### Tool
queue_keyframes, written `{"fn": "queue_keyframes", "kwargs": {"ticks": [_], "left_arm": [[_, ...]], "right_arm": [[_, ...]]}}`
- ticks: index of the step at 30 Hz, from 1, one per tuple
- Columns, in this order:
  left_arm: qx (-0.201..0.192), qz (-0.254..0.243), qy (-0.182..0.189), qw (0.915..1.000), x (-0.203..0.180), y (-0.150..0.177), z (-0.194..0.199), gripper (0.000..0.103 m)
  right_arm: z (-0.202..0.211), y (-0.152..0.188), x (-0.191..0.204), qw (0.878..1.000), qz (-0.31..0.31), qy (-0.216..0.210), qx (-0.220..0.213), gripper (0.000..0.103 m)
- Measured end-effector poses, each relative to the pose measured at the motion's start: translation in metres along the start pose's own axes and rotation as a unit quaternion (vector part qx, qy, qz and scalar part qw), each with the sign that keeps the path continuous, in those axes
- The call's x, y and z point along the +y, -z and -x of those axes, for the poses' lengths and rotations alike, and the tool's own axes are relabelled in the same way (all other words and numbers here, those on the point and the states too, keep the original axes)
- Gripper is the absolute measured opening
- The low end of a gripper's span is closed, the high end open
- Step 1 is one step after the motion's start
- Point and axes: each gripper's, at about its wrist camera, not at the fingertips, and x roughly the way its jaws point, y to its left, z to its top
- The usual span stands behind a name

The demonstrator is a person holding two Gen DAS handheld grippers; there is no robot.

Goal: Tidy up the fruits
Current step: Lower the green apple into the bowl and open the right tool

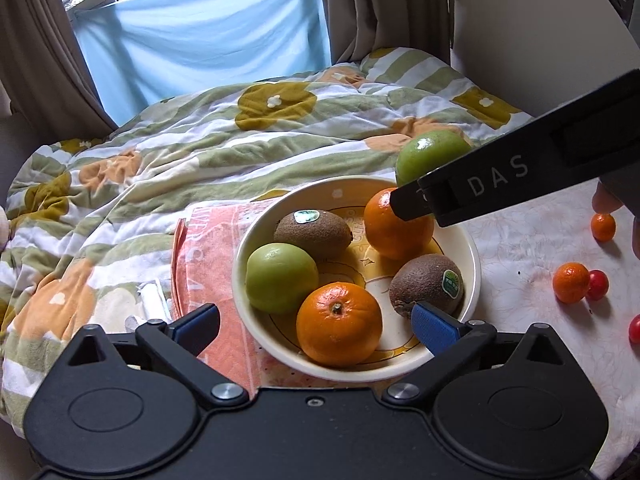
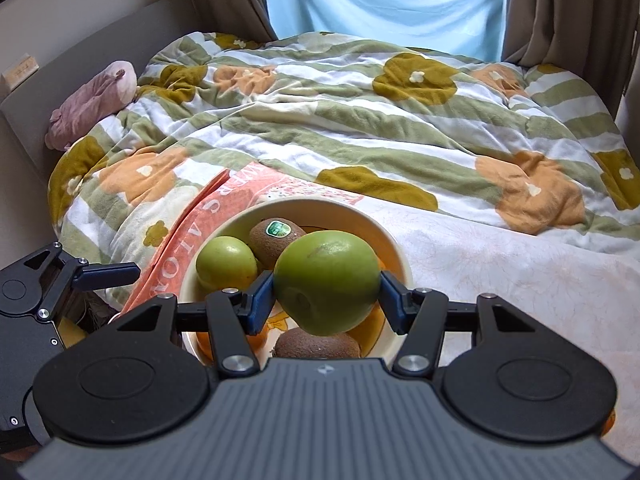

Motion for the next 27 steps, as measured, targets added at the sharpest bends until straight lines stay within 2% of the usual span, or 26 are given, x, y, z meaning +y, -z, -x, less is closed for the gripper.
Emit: {"fn": "queue_keyframes", "kwargs": {"ticks": [9,17,18,19,20,27], "left_arm": [[0.007,0.039,-0.012,0.9992,0.014,0.009,0.004,0.103],[0.016,0.053,-0.017,0.9983,0.014,0.015,0.0,0.103],[0.017,0.053,-0.017,0.9983,0.013,0.016,0.0,0.103],[0.019,0.052,-0.018,0.9983,0.013,0.017,-0.001,0.103],[0.02,0.053,-0.018,0.9983,0.012,0.018,-0.001,0.103],[0.027,0.059,-0.018,0.9977,0.01,0.018,0.001,0.103]], "right_arm": [[-0.039,-0.008,0.025,0.998,0.026,-0.046,0.027,0.07],[-0.05,-0.005,0.03,0.998,0.039,-0.048,0.021,0.072],[-0.049,-0.005,0.031,0.998,0.043,-0.047,0.017,0.075],[-0.049,-0.004,0.032,0.998,0.047,-0.047,0.018,0.086],[-0.048,-0.004,0.033,0.997,0.051,-0.045,0.019,0.103],[-0.035,0.003,0.028,0.998,0.043,-0.048,-0.007,0.103]]}}
